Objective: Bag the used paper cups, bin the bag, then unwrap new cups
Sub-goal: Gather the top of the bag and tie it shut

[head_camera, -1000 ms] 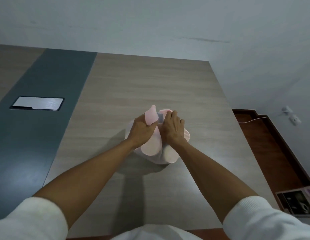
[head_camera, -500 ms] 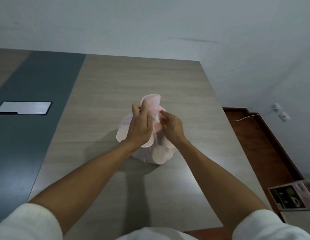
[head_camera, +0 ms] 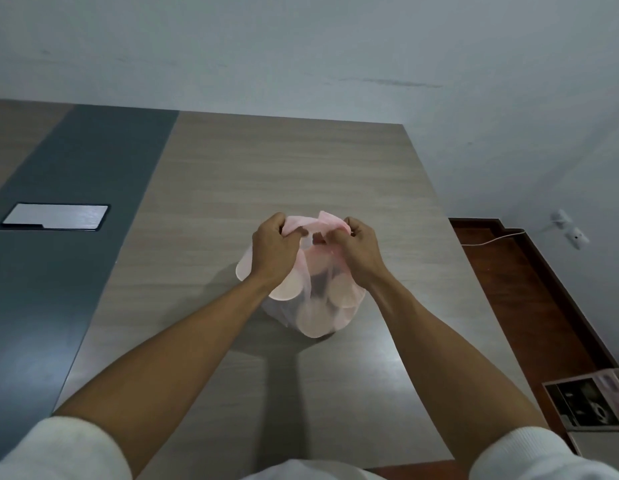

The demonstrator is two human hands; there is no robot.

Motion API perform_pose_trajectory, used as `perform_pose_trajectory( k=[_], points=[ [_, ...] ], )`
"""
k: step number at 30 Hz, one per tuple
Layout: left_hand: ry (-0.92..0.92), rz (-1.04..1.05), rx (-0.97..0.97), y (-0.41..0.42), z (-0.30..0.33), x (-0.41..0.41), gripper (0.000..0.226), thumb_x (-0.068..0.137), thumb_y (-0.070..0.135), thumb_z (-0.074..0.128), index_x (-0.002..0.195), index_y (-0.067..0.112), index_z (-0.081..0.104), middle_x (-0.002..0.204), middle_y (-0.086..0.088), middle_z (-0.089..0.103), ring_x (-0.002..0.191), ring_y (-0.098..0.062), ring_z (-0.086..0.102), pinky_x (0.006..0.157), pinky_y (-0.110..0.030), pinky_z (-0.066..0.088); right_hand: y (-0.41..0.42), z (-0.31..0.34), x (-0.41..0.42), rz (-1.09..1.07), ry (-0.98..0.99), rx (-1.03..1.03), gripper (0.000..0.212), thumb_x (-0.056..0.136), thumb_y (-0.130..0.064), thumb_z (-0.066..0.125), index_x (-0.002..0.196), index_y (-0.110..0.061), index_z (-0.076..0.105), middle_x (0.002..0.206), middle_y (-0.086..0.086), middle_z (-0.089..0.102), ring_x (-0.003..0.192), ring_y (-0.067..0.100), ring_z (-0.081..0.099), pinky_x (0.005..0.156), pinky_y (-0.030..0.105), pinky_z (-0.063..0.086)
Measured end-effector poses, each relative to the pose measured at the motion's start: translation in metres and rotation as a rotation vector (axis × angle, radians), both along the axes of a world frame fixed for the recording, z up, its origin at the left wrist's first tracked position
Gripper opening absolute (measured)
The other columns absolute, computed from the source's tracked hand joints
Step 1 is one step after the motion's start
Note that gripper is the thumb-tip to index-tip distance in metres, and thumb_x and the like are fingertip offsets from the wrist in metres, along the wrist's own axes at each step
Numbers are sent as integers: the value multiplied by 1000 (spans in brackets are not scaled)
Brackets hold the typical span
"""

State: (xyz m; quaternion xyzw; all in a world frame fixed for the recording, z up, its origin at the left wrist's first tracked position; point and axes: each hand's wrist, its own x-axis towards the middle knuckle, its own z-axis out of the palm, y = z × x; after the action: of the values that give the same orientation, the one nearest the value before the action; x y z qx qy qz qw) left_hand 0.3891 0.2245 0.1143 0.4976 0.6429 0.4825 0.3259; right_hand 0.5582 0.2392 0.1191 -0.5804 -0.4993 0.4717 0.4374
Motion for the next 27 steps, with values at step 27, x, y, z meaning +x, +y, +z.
perform_pose_trajectory(
  k=[27],
  points=[
    [-463,-509,-256,7,32,-26,27,95,7,75,120,0,68,76,-5,69,70,-15,63,82,-32,55,-3,11,-21,-13,514,-62,51,76,11,75,124,-3,62,99,22,74,83,34,73,78,48,61]
  ],
)
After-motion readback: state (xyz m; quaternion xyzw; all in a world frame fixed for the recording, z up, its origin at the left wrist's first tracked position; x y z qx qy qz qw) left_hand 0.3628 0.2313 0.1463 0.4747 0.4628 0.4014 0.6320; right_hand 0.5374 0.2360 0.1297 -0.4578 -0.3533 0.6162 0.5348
